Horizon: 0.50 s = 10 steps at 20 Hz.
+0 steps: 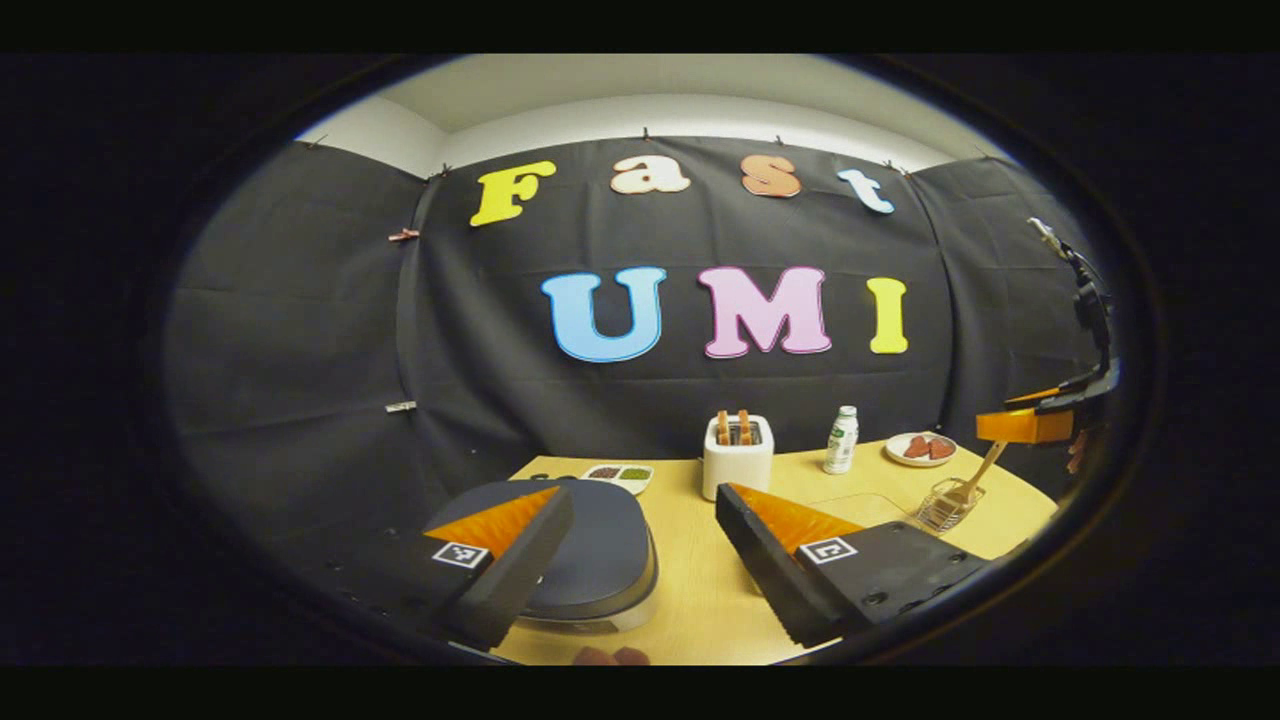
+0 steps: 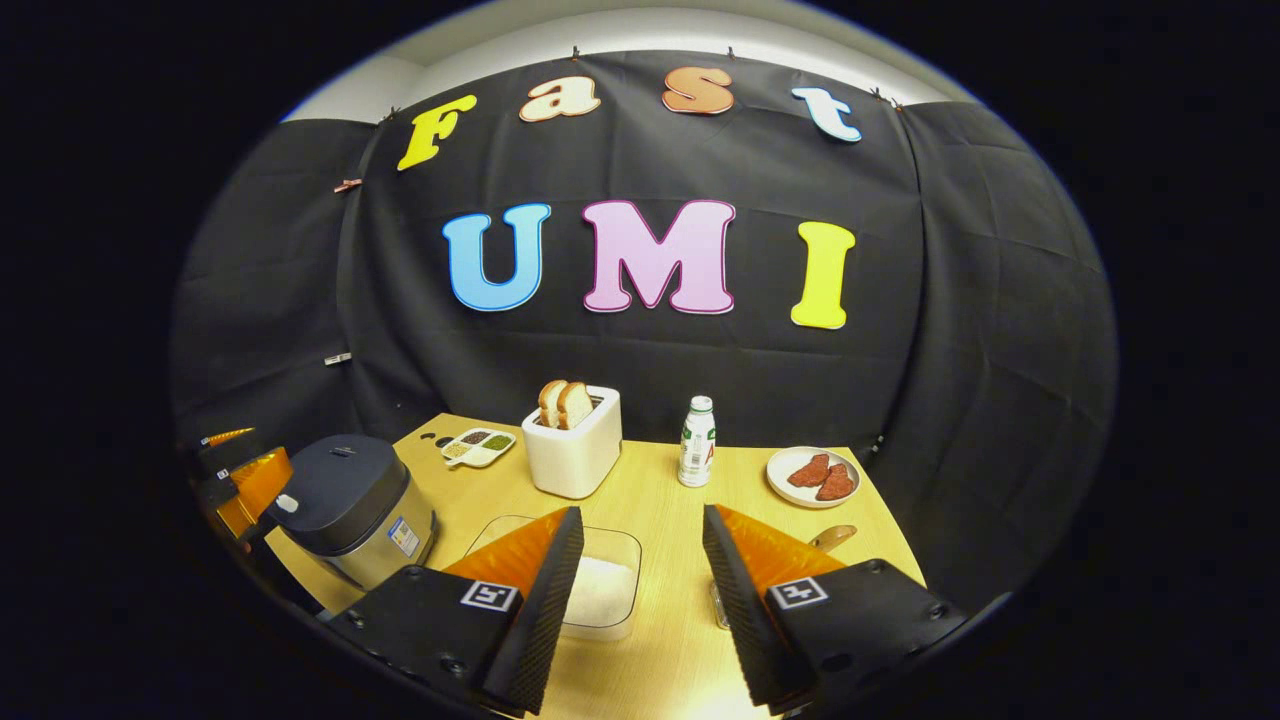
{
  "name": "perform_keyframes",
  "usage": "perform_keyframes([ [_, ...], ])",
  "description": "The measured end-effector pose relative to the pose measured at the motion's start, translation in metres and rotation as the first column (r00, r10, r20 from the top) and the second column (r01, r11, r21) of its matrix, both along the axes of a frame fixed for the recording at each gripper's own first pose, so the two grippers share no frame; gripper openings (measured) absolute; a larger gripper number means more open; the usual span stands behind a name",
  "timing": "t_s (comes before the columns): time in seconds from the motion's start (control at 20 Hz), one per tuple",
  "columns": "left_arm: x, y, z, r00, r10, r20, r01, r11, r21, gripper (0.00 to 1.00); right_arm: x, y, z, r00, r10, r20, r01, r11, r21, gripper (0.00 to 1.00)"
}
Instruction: Close the left gripper, press the button to open the rice cooker; take a wooden spoon from the chopstick holder with the right hand, scoop a spoonful of rice and pour it into the rice cooker, then put the wooden spoon back into the chopstick holder.
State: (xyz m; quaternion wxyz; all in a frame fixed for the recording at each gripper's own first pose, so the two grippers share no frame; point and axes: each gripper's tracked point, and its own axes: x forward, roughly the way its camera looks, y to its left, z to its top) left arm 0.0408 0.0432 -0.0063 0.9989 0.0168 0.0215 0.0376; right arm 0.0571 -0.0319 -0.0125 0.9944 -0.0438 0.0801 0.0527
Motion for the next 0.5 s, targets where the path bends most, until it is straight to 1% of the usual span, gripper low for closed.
perform_keyframes([
  [0.05,0.001,-0.002,0.002,1.0,-0.001,0.0,0.001,1.0,-0.005,0.97,-0.001,-0.001,0.001,1.0,-0.003,0.003,0.003,1.0,0.007,0.81],
  [0.25,0.002,-0.008,0.009,1.0,0.0,0.004,0.0,1.0,0.009,0.97,-0.006,-0.004,0.009,1.0,-0.004,0.027,0.003,1.0,0.022,0.92],
  [0.35,0.001,-0.009,0.011,1.0,0.004,0.009,-0.005,1.0,0.01,0.97,-0.009,-0.004,0.018,0.998,0.003,0.061,-0.005,0.999,0.035,0.92],
  [0.5,0.002,-0.013,0.015,1.0,0.0,0.011,0.0,1.0,-0.003,0.97,-0.01,-0.008,0.028,0.995,-0.017,0.098,0.012,0.999,0.051,0.96],
])
